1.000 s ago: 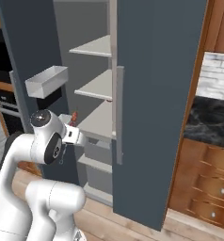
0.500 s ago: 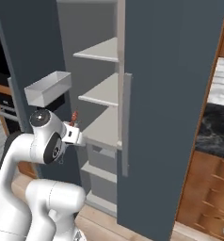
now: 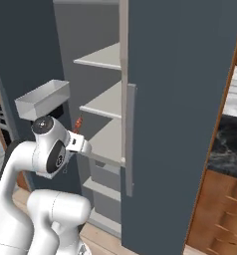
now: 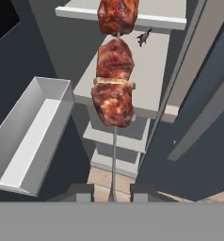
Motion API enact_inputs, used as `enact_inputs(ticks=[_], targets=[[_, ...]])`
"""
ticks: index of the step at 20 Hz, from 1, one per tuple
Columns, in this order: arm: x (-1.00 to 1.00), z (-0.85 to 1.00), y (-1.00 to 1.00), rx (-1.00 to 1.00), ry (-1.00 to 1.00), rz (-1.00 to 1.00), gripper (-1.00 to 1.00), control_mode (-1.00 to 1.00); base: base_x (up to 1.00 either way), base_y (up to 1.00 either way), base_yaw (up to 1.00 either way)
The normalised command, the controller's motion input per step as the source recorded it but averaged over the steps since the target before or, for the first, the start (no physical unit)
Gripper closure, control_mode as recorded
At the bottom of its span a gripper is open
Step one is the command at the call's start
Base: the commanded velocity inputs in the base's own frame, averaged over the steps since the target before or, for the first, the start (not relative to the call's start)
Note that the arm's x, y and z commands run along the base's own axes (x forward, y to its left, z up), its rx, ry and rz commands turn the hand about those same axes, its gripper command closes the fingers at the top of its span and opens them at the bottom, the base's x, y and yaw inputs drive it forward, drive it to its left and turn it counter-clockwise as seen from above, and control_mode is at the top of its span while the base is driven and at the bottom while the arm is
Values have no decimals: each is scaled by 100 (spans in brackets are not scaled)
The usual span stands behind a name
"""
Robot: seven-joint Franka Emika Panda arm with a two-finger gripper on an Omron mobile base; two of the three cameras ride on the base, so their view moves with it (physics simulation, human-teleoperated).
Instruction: Store the kebab skewer in the freezer for long-term storage. Close the freezer door after placing the cooked food.
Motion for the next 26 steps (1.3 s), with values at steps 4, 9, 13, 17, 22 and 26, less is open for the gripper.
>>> enact_inputs(ticks=[4, 9, 13, 17, 22, 26], targets=[[0, 0, 0, 0, 0, 0, 100, 100, 38, -9, 15], [0, 0, 0, 0, 0, 0, 100, 100, 30, -1, 14], [0, 0, 0, 0, 0, 0, 100, 100, 17, -14, 14], [0, 0, 0, 0, 0, 0, 100, 100, 25, -5, 7], [0, 0, 0, 0, 0, 0, 100, 100, 14, -13, 0], [0, 0, 0, 0, 0, 0, 100, 100, 17, -29, 0]])
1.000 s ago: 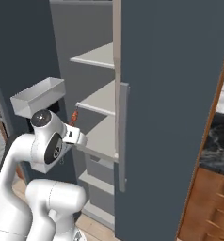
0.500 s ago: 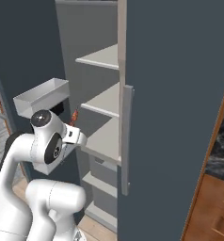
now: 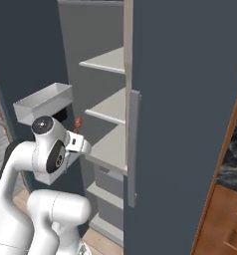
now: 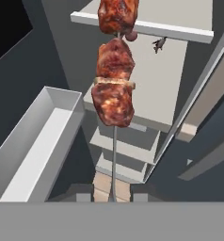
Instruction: Store the kebab skewer in the freezer for long-term storage. Close the freezer door after placing the cooked food.
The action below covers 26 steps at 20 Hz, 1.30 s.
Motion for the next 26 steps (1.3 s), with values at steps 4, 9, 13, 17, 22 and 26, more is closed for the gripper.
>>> enact_inputs(ticks=[4, 9, 13, 17, 22, 26], targets=[[0, 0, 0, 0, 0, 0, 100, 100, 41, -29, 0], [0, 0, 0, 0, 0, 0, 100, 100, 41, -26, 1], [0, 0, 0, 0, 0, 0, 100, 100, 1, 0, 0], [0, 0, 0, 0, 0, 0, 100, 100, 0, 0, 0], [0, 0, 0, 0, -4, 0, 100, -100, 0, 0, 0], [20, 0, 3, 0, -28, -1, 100, -100, 0, 0, 0]])
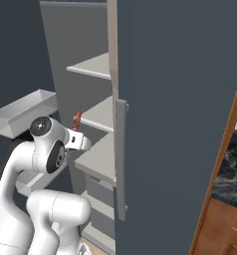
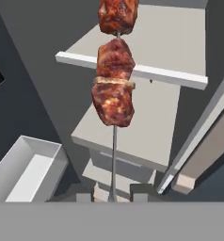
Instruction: Store the kebab skewer in the freezer for long-term storage. Close the freezer door after placing the cooked food.
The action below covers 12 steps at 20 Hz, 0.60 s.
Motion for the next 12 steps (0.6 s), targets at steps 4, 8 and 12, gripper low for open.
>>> enact_inputs(ticks=[4, 8, 12], targets=[[41, 1, 0, 0, -18, 0, 100, -100, 0, 0, 0], [65, 1, -1, 0, -4, -2, 100, -100, 0, 0, 0], [33, 22, 0, 0, 0, -4, 100, -100, 0, 0, 0]])
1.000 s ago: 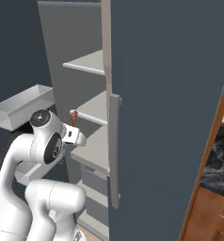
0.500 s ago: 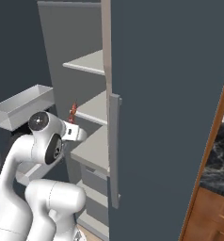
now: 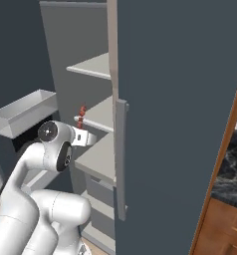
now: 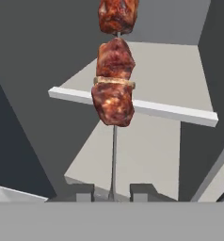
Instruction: Store the kebab skewer in the freezer for long-term storage. Close the freezer door after placing the cooked food.
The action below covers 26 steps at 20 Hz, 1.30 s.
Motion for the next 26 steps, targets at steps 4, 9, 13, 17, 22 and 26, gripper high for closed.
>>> enact_inputs(ticks=[4, 9, 13, 17, 22, 26], targets=[[19, 34, 0, 0, 0, -5, 100, -100, 0, 0, 0], [48, 8, -8, 0, 1, -2, 100, -100, 0, 0, 0], [51, 0, -14, 3, 0, 0, 100, -100, 0, 0, 0], [39, 24, 0, 3, 2, 0, 100, -100, 0, 0, 0], [58, 8, -5, 1, 8, -2, 100, -100, 0, 0, 0], [48, 0, -16, 0, 0, 0, 100, -100, 0, 0, 0]])
